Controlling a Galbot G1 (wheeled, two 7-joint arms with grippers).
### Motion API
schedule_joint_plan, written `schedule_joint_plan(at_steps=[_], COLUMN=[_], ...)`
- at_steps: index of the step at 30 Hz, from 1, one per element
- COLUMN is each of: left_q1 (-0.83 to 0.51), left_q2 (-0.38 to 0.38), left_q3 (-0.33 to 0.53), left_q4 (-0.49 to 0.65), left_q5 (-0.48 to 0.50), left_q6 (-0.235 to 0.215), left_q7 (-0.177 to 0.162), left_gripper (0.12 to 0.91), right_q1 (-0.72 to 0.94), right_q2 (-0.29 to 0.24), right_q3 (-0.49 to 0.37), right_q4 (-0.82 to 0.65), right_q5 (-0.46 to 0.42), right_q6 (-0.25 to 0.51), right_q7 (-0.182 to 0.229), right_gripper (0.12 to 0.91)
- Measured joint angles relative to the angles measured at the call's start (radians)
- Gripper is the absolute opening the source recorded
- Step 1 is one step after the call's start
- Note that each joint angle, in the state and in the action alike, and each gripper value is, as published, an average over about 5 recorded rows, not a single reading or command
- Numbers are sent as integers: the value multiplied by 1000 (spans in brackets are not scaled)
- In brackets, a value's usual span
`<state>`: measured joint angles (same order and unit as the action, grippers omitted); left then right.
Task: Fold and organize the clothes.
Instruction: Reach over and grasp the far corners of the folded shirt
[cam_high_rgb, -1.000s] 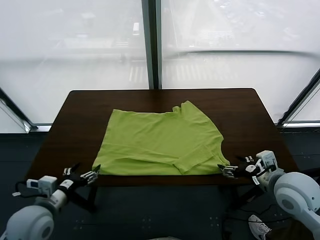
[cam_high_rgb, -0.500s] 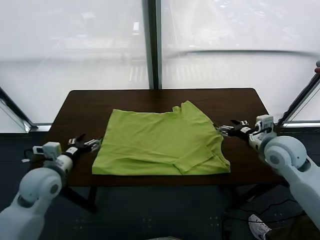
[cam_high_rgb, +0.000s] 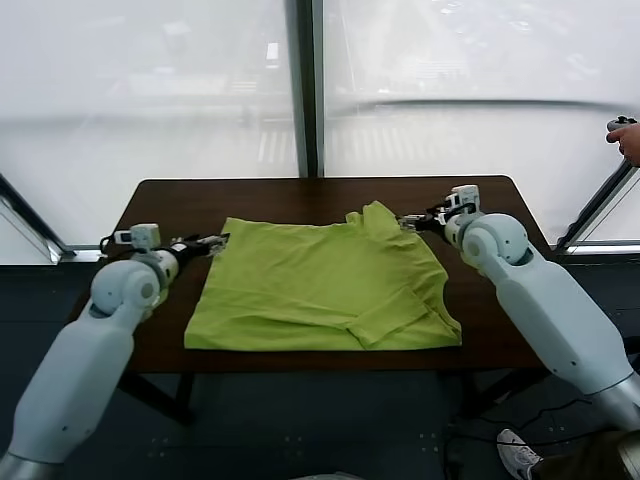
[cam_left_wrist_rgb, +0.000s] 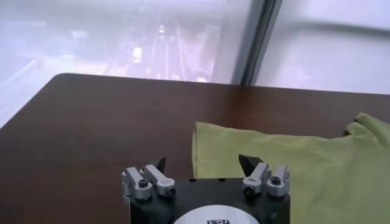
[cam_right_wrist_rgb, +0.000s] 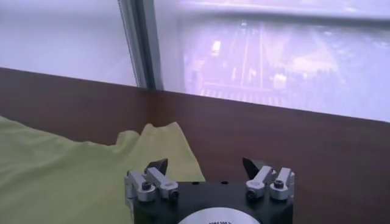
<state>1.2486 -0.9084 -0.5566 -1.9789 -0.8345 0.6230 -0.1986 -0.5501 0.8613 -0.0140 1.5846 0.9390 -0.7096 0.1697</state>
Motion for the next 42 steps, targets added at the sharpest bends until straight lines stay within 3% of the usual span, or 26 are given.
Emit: schedule_joint_plan(at_steps=[5,9,16,22,30,42], left_q1=[-177,-298,-451,-534,-590,-627], left_q2=[-8,-25,-61,-96,-131,-156], left_q3=[104,176,255,295,318,348], left_q4=[143,255,418,535,620,670], left_q5=[-49,-58,-36,-12,3,16], left_q6=[42,57,42,27,16,8], left_q7=[-7,11,60,80,91,93], left_gripper=[907,907,907,907,907,907], right_q1=[73,100,134,143,143,160], right_q2=[67,110,162,187,200,206], right_q3=[-55,-65,-66,-57,-62,-99], right_q4=[-113,-185,-286,-336,-364,-378], right_q5=[-10,-30,-54,-56,-76,-96], right_q6=[-4,1,11,10,7,10], right_q7=[-15,-27,-44,-45,-54,-65], right_gripper=[907,907,907,907,899,757])
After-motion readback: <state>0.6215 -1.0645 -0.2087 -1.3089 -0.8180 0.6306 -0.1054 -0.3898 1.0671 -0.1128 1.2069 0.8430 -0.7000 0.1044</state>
